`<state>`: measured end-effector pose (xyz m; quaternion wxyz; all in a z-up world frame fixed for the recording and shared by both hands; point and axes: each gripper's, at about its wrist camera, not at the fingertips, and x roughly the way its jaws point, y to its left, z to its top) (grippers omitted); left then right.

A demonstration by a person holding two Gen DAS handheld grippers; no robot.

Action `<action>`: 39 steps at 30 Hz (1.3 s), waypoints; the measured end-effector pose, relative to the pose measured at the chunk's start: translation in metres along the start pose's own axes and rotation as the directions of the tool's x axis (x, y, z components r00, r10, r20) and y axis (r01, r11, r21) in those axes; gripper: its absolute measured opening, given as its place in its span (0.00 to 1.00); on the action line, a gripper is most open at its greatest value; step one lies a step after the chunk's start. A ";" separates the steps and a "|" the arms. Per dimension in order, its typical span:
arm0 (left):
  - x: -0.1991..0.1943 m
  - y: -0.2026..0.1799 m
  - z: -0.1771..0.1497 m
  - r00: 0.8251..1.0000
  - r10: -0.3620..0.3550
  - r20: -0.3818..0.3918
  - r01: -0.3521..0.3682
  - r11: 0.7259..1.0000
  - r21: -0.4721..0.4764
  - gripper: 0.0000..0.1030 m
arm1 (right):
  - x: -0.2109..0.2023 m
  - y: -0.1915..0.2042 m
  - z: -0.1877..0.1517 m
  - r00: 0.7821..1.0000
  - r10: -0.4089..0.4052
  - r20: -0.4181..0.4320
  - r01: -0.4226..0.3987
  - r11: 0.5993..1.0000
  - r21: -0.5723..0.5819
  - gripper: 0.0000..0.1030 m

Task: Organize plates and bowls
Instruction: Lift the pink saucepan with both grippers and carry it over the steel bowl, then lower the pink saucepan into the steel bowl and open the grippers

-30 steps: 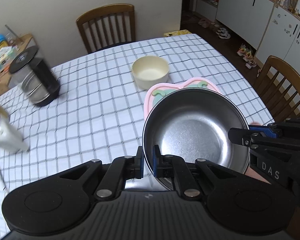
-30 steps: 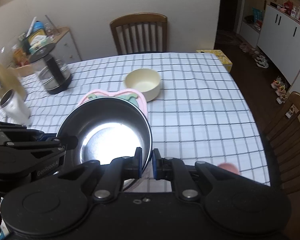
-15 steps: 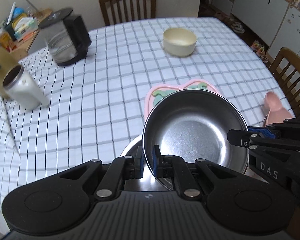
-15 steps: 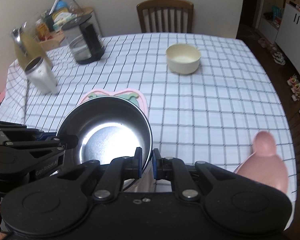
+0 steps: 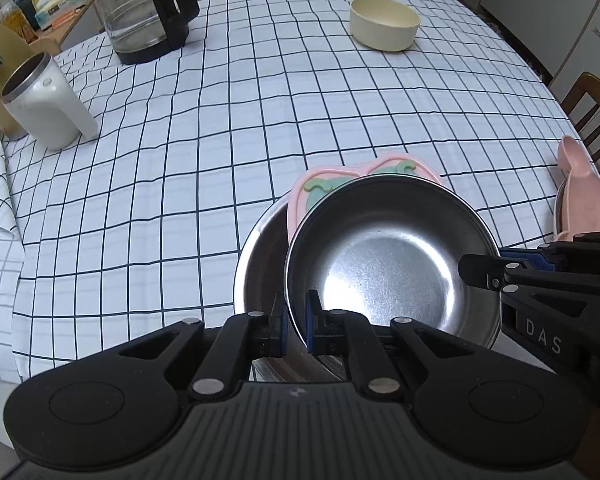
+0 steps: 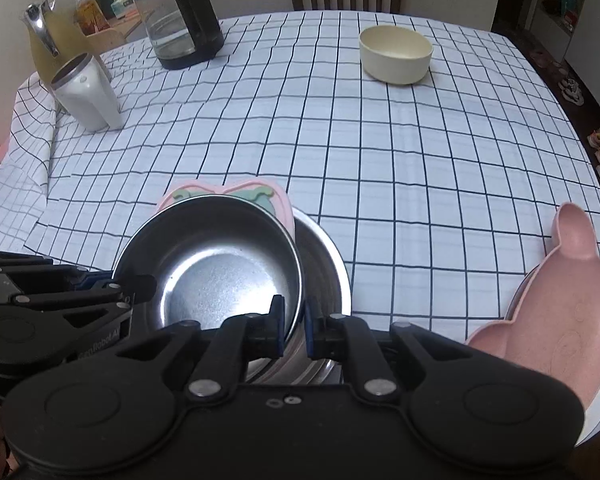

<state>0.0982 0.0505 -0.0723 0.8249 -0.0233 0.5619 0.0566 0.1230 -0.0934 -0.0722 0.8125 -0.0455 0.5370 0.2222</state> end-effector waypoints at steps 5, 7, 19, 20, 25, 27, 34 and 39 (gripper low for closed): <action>0.007 0.002 0.003 1.000 -0.003 -0.005 0.003 1.000 -0.005 0.07 | 0.008 0.003 -0.001 1.000 -0.001 -0.013 0.000 1.000 -0.011 0.10; 0.010 0.001 0.003 1.000 0.003 -0.006 -0.003 1.000 -0.004 0.07 | 0.011 0.002 -0.001 1.000 0.000 -0.022 0.000 1.000 -0.006 0.10; 0.028 0.004 0.009 1.000 -0.007 -0.027 0.007 1.000 -0.004 0.07 | 0.027 -0.004 0.002 0.998 0.020 -0.065 -0.020 1.000 0.002 0.12; 0.030 0.004 0.009 0.999 -0.009 -0.031 0.009 1.000 -0.008 0.07 | 0.028 -0.004 0.002 0.998 0.020 -0.067 -0.020 1.000 0.000 0.12; 0.035 0.006 0.011 1.000 -0.007 -0.028 0.007 1.000 -0.007 0.07 | 0.036 -0.004 0.002 0.997 0.024 -0.077 -0.024 1.000 -0.009 0.12; 0.036 0.006 0.012 1.000 -0.005 -0.027 0.005 1.000 -0.004 0.07 | 0.036 -0.004 0.003 0.997 0.025 -0.078 -0.026 1.000 -0.013 0.12; 0.037 0.010 0.016 0.999 -0.026 -0.036 0.025 0.999 -0.022 0.07 | 0.038 -0.008 0.006 0.996 0.048 -0.080 -0.048 0.999 -0.001 0.19; 0.029 0.011 0.020 0.999 -0.029 -0.021 0.029 0.999 -0.014 0.07 | 0.034 -0.007 0.009 0.996 0.057 -0.071 -0.058 0.998 -0.012 0.24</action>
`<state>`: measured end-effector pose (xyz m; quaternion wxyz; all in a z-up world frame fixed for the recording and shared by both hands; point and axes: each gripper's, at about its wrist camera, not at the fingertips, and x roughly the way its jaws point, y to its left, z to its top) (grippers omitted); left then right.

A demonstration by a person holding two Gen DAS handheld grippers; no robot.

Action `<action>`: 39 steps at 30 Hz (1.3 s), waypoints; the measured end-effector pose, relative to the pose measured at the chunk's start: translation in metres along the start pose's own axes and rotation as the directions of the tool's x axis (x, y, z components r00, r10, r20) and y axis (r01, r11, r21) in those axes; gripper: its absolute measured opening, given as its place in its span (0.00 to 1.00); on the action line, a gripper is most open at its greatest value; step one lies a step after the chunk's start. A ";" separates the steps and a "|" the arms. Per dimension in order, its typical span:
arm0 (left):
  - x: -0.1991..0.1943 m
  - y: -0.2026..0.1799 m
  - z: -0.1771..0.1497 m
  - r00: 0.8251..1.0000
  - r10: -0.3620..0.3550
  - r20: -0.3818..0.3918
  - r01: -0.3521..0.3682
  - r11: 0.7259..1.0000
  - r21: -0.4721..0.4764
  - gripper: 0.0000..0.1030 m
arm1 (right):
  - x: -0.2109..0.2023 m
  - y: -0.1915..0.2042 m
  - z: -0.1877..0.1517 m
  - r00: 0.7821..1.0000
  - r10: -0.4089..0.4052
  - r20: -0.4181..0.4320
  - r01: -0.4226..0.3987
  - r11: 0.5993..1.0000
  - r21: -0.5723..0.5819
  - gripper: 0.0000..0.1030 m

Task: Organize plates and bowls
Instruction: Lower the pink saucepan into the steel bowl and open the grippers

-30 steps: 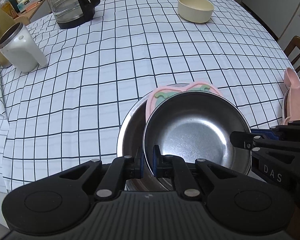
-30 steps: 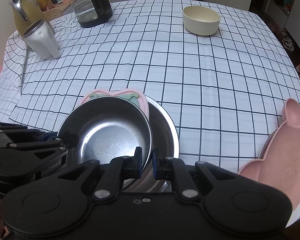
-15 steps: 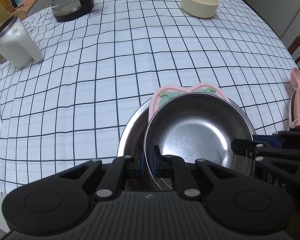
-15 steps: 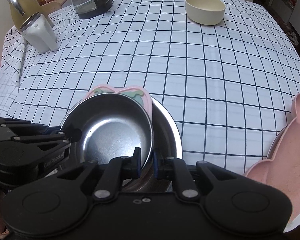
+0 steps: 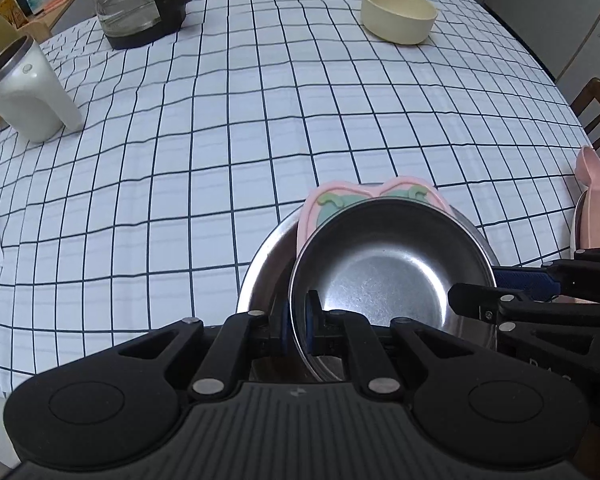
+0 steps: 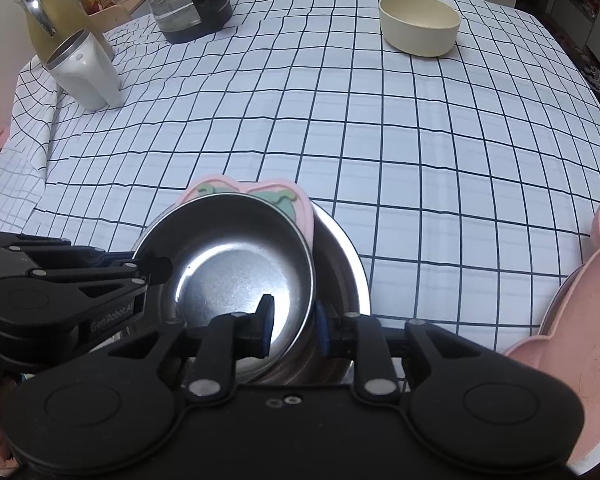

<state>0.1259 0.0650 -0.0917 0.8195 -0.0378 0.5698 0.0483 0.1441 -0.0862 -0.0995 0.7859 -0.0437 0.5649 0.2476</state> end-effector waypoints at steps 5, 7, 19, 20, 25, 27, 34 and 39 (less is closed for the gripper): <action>-0.016 -0.003 0.004 0.999 -0.011 0.042 0.010 1.000 0.024 0.14 | -0.010 0.001 0.003 1.000 0.013 0.020 -0.012 1.000 -0.024 0.31; -0.023 -0.005 0.006 0.998 -0.024 0.061 0.022 0.999 0.033 0.16 | -0.016 0.001 0.005 0.999 0.020 0.032 -0.019 0.999 -0.033 0.33; -0.051 -0.022 0.033 0.987 -0.042 0.157 0.030 0.997 0.076 0.16 | -0.059 -0.017 0.030 0.992 0.023 0.121 -0.015 0.997 -0.070 0.45; -0.052 -0.024 0.036 0.986 -0.045 0.162 0.033 0.997 0.076 0.17 | -0.061 -0.019 0.033 0.992 0.024 0.127 -0.015 0.997 -0.071 0.45; -0.057 -0.036 0.055 0.980 -0.063 0.191 0.047 0.995 0.087 0.21 | -0.071 -0.031 0.047 0.987 0.025 0.158 -0.012 0.997 -0.079 0.49; -0.060 -0.042 0.064 0.975 -0.067 0.213 0.047 0.994 0.094 0.32 | -0.074 -0.037 0.053 0.985 0.025 0.171 -0.011 0.997 -0.080 0.50; -0.067 -0.053 0.104 0.955 -0.072 0.288 0.050 0.995 0.083 0.55 | -0.087 -0.067 0.084 0.972 0.017 0.233 0.001 0.997 -0.078 0.63; -0.067 -0.063 0.137 0.935 -0.075 0.346 0.049 0.995 0.081 0.66 | -0.096 -0.092 0.113 0.960 0.003 0.280 0.016 0.998 -0.067 0.72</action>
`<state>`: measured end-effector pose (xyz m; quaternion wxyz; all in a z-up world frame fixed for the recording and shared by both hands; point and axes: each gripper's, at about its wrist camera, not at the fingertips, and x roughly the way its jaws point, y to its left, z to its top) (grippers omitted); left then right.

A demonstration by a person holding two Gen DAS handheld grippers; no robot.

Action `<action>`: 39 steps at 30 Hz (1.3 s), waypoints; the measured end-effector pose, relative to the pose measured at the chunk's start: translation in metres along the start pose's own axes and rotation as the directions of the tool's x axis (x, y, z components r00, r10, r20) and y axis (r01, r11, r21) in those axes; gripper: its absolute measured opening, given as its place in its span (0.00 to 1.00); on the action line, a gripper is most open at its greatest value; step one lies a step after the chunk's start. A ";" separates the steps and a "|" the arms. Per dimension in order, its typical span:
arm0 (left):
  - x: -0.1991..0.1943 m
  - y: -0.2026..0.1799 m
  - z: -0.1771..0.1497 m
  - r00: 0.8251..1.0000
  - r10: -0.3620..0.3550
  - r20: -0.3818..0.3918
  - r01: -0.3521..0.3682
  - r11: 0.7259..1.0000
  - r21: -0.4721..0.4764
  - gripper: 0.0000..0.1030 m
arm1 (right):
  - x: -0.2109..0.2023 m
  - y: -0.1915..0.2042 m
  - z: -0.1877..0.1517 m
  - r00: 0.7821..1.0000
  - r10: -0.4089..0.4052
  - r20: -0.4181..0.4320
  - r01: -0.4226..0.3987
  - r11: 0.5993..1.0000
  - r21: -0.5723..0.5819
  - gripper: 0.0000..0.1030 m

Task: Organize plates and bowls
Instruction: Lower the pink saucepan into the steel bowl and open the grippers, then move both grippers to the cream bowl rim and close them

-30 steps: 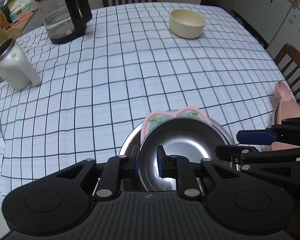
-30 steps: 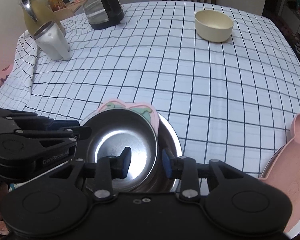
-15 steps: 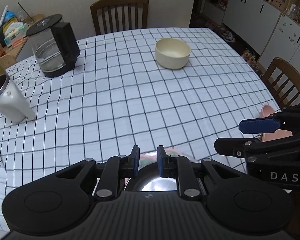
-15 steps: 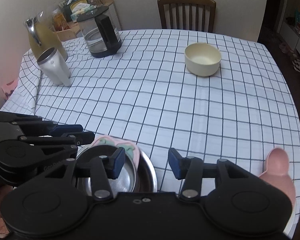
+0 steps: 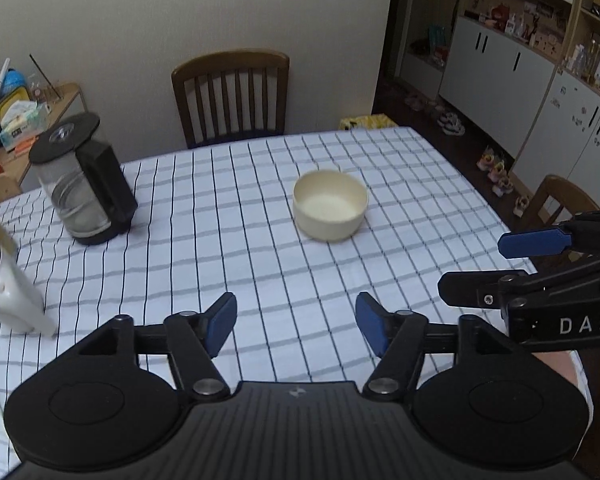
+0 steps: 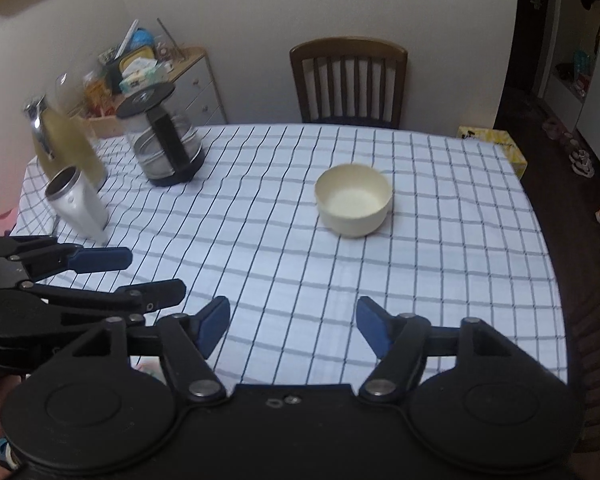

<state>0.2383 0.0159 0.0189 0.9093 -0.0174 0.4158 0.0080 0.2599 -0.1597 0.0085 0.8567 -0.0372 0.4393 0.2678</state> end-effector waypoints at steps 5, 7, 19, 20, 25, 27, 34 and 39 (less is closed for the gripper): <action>0.019 -0.004 0.028 0.999 -0.003 0.040 0.003 1.000 -0.021 0.72 | 0.004 -0.028 0.028 0.998 -0.021 0.051 0.021 1.000 0.008 0.84; 0.028 -0.005 0.038 0.999 -0.001 0.046 0.003 0.999 -0.036 0.72 | 0.009 -0.038 0.038 0.997 -0.028 0.068 0.027 1.000 0.012 0.89; 0.103 -0.002 0.085 0.998 0.052 0.040 -0.049 0.997 -0.061 0.73 | 0.061 -0.081 0.074 0.993 -0.065 0.096 0.064 0.998 0.015 0.99; 0.109 -0.002 0.087 0.998 0.055 0.037 -0.053 0.997 -0.059 0.73 | 0.066 -0.083 0.077 0.993 -0.067 0.093 0.066 0.998 0.012 0.99; 0.146 -0.003 0.097 0.996 0.092 -0.001 -0.092 0.995 -0.043 0.73 | 0.096 -0.090 0.088 0.995 -0.078 0.068 0.078 0.997 0.004 0.99; 0.160 -0.002 0.099 0.995 0.101 -0.020 -0.102 0.994 -0.045 0.73 | 0.109 -0.093 0.091 0.995 -0.086 0.058 0.086 0.996 -0.004 0.99; 0.206 0.006 0.101 0.991 0.098 -0.092 -0.104 0.992 -0.071 0.73 | 0.154 -0.104 0.099 0.995 -0.103 -0.005 0.103 0.995 -0.013 0.95; 0.232 0.009 0.099 0.985 0.110 -0.134 -0.121 0.990 -0.073 0.73 | 0.183 -0.112 0.100 0.993 -0.104 -0.058 0.104 0.995 0.007 0.93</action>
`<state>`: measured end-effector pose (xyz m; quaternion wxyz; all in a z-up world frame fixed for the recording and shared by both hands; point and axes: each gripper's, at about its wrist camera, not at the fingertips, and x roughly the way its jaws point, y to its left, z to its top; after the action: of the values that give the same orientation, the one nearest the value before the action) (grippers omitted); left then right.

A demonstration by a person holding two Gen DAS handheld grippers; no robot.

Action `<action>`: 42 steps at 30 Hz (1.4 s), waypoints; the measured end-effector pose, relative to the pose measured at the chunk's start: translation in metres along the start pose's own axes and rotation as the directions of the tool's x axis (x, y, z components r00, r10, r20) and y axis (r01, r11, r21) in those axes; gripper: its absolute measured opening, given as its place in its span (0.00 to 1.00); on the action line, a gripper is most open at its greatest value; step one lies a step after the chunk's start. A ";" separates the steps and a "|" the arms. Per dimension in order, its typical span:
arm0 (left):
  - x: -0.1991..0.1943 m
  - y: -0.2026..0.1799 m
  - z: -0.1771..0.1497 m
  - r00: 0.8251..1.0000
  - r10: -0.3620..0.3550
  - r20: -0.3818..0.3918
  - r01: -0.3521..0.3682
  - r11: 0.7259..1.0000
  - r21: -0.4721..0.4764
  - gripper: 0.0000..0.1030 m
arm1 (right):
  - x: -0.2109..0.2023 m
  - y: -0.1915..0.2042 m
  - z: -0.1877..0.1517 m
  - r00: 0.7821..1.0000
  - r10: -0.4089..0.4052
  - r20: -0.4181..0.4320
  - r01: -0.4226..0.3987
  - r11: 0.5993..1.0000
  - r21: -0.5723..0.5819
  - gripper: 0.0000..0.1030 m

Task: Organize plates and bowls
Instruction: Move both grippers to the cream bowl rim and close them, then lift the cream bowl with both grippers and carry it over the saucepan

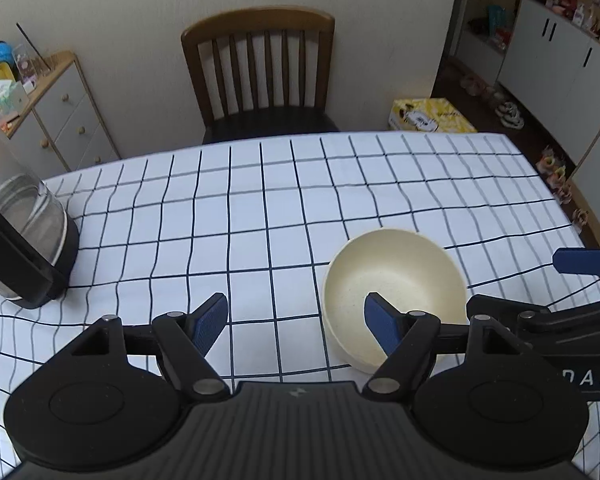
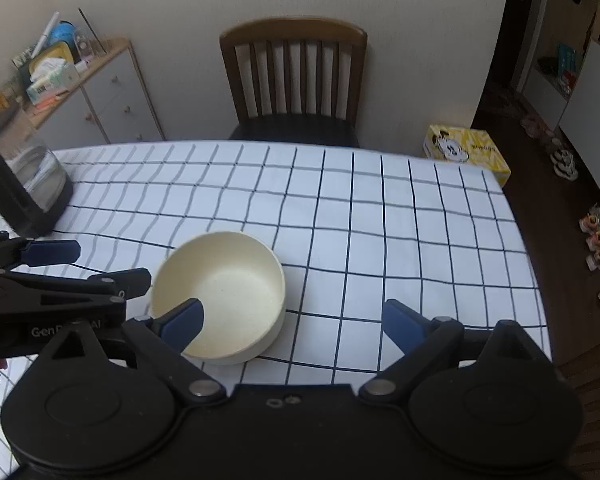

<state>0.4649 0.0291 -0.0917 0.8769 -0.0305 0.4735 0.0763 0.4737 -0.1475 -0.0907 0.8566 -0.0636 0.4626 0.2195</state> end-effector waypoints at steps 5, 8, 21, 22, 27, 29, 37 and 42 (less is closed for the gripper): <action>0.021 -0.001 0.001 0.999 0.018 -0.031 -0.017 1.000 0.005 0.72 | 0.024 -0.002 -0.001 0.999 -0.001 -0.045 0.001 1.000 0.010 0.87; 0.031 -0.001 0.001 0.999 0.018 -0.050 -0.018 1.000 0.000 0.71 | 0.035 -0.002 -0.001 0.998 0.001 -0.066 0.000 1.000 0.014 0.82; 0.054 -0.013 0.006 0.995 -0.020 -0.099 0.018 1.000 -0.016 0.26 | 0.066 0.000 0.003 0.992 0.024 -0.121 -0.021 0.999 0.028 0.44; 0.055 -0.013 0.007 0.995 -0.019 -0.101 0.017 1.000 -0.018 0.21 | 0.067 0.000 0.004 0.992 0.025 -0.122 -0.021 0.999 0.030 0.39; 0.059 -0.014 0.008 0.993 -0.036 -0.116 0.034 0.999 -0.024 0.08 | 0.070 -0.001 0.005 0.991 0.035 -0.132 -0.030 0.999 0.042 0.20; 0.060 -0.016 0.008 0.991 -0.042 -0.124 0.039 0.999 -0.027 0.05 | 0.070 0.000 0.005 0.990 0.042 -0.133 -0.037 0.999 0.039 0.09; 0.055 -0.025 -0.007 0.987 -0.041 -0.155 0.040 0.999 -0.008 0.04 | 0.065 0.005 -0.001 0.989 0.034 -0.142 -0.028 0.999 0.040 0.05; 0.040 -0.026 -0.019 0.986 -0.044 -0.162 0.046 0.999 0.010 0.03 | 0.056 0.006 -0.011 0.986 0.037 -0.163 -0.028 0.998 0.055 0.05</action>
<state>0.4756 0.0048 -0.1363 0.8372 -0.0412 0.5430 0.0506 0.4897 -0.1278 -0.1421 0.8132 -0.0516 0.5382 0.2154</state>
